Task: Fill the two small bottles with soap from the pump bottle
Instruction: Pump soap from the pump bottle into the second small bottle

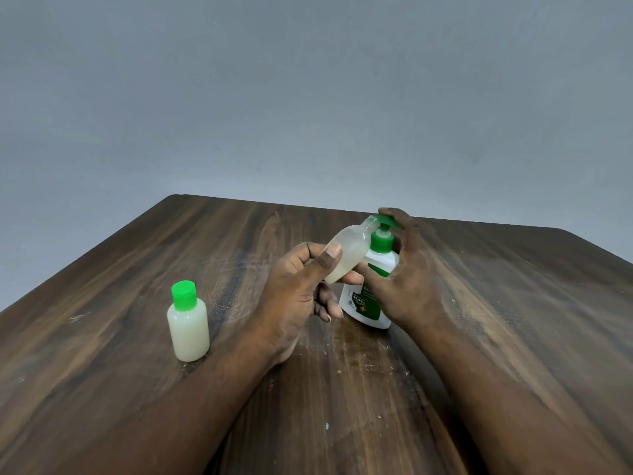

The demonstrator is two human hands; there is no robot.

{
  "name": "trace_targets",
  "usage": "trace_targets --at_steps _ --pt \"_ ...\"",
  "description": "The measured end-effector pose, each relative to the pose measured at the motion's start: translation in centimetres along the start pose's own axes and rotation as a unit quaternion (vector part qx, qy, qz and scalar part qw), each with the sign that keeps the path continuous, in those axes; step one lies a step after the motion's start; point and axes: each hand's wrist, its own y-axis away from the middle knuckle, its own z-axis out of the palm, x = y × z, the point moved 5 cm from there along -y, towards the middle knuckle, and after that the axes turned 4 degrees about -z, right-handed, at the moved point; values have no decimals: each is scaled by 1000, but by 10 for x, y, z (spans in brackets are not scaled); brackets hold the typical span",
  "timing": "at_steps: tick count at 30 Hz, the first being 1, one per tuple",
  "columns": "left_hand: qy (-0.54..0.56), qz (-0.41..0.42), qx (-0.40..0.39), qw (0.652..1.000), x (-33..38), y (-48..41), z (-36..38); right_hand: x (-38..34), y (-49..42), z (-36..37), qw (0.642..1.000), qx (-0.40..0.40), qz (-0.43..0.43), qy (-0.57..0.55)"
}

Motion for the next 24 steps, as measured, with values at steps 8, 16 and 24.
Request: trace_targets --at_steps 8,16,24 --pt "2 7 -6 1000 2 1 3 -3 0 -1 1000 -1 -3 -10" --pt "11 7 -5 1000 2 0 0 2 -1 0 1000 3 -8 -4" --pt "10 12 -7 1000 3 0 1 -2 1 0 1000 -1 -7 0"
